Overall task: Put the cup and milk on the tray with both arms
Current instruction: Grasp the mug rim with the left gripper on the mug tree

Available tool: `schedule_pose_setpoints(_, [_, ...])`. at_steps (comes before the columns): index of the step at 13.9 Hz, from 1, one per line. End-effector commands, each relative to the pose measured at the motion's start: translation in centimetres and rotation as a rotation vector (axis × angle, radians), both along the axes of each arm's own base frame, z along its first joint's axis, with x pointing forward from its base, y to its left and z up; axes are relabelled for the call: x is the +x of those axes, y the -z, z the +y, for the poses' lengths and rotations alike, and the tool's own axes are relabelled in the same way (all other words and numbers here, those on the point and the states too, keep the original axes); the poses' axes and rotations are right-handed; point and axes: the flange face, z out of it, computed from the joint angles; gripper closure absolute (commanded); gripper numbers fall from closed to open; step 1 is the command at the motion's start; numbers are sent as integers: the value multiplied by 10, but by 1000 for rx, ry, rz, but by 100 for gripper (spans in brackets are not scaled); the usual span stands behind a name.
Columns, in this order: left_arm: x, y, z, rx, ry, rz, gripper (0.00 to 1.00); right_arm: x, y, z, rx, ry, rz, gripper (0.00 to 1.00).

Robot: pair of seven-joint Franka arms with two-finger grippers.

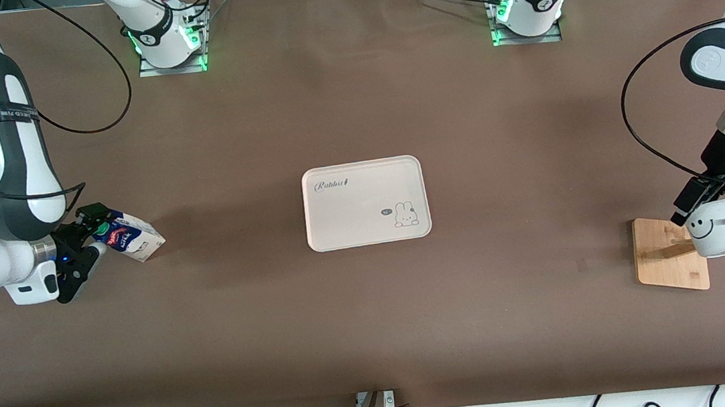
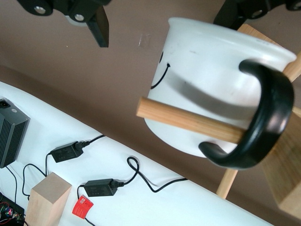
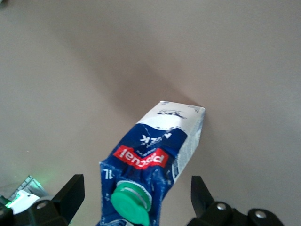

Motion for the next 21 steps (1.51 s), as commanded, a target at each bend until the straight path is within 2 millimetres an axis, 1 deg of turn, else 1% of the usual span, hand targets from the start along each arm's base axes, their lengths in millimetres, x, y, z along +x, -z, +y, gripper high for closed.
schedule_pose_setpoints(1, [4, -4, 0, 4, 20, -18, 25, -6, -1, -7, 30, 7, 19, 0])
schedule_pose_setpoints(2, [4, -5, 1, 4, 19, -19, 36, -7, 2, -11, 27, 7, 24, 0])
schedule_pose_setpoints(3, [4, -6, 0, 4, 22, -20, 39, -8, 5, -14, 23, 10, 29, 0])
schedule_pose_setpoints(4, [3, -5, 2, 5, 25, -17, 49, -11, 11, -15, 23, 8, 41, 0])
schedule_pose_setpoints(5, [2, -6, 2, 5, 29, -18, 63, -13, 18, -15, 22, 9, 50, 0])
schedule_pose_setpoints(6, [2, -7, 2, 8, 30, -19, 67, -17, 24, -15, 23, 6, 64, 0])
schedule_pose_setpoints(7, [2, -7, 2, 7, 30, -18, 68, -18, 26, -15, 21, 5, 70, 0])
schedule_pose_setpoints(8, [1, -9, 2, 12, 37, -22, 69, -19, 26, -15, 14, -10, 74, 0])
schedule_pose_setpoints(10, [0, -15, 2, 16, 40, -32, 75, -24, 31, -14, 17, -25, 91, 0])
schedule_pose_setpoints(11, [0, -14, 2, 16, 40, -29, 82, -25, 31, -14, 17, -25, 90, 0])
schedule_pose_setpoints(13, [-1, -15, 2, 16, 40, -30, 86, -25, 31, -14, 17, -25, 90, 0])
schedule_pose_setpoints(14, [-1, -15, 2, 16, 40, -30, 86, -25, 31, -14, 19, -27, 91, 17])
schedule_pose_setpoints(15, [-1, -15, 2, 16, 40, -30, 86, -25, 30, -13, 26, -39, 89, 38])
schedule_pose_setpoints(16, [-1, -14, 2, 16, 40, -29, 93, -25, 30, -13, 29, -41, 88, 49])
schedule_pose_setpoints(17, [-1, -16, 2, 15, 39, -31, 100, -25, 30, -13, 32, -40, 88, 50])
schedule_pose_setpoints(21, [-2, -22, -1, 17, 45, -38, 100, -25, 27, -12, 35, -40, 88, 50])
